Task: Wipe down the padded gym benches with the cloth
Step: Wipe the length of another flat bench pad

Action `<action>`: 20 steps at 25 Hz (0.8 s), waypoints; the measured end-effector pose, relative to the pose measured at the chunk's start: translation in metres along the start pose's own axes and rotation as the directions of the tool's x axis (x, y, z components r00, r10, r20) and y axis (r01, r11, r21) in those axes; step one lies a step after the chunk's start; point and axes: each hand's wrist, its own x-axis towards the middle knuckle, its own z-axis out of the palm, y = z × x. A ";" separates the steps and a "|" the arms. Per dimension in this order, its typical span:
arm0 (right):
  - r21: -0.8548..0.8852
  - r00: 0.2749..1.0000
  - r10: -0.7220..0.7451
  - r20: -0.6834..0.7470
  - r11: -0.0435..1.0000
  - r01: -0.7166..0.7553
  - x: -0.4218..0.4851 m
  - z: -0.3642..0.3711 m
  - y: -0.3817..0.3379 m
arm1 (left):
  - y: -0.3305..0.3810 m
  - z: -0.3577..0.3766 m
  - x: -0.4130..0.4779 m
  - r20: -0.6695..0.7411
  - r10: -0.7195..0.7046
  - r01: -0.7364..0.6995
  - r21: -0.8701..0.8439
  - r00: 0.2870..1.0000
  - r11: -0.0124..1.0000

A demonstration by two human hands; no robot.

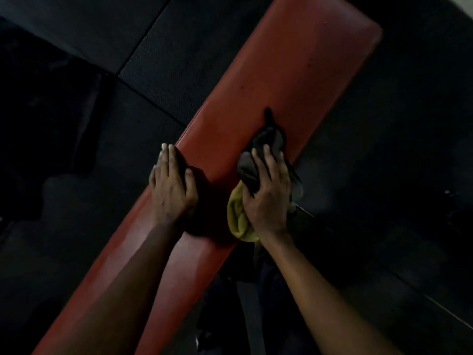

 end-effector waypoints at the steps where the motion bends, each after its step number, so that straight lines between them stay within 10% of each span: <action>1: 0.034 0.997 0.082 -0.006 0.996 -0.081 -0.010 0.000 0.004 | 0.005 0.003 0.007 -0.009 -0.007 0.007 0.003 1.000 1.000; 11: 0.484 0.839 0.513 -0.181 0.790 -0.378 0.063 0.000 0.025 | 0.010 0.015 0.012 -0.085 -0.018 0.029 0.123 0.996 0.992; 20: 0.169 0.965 0.259 0.034 0.950 -0.261 0.023 -0.014 0.022 | 0.012 0.015 0.012 -0.114 -0.050 0.064 0.124 0.992 0.990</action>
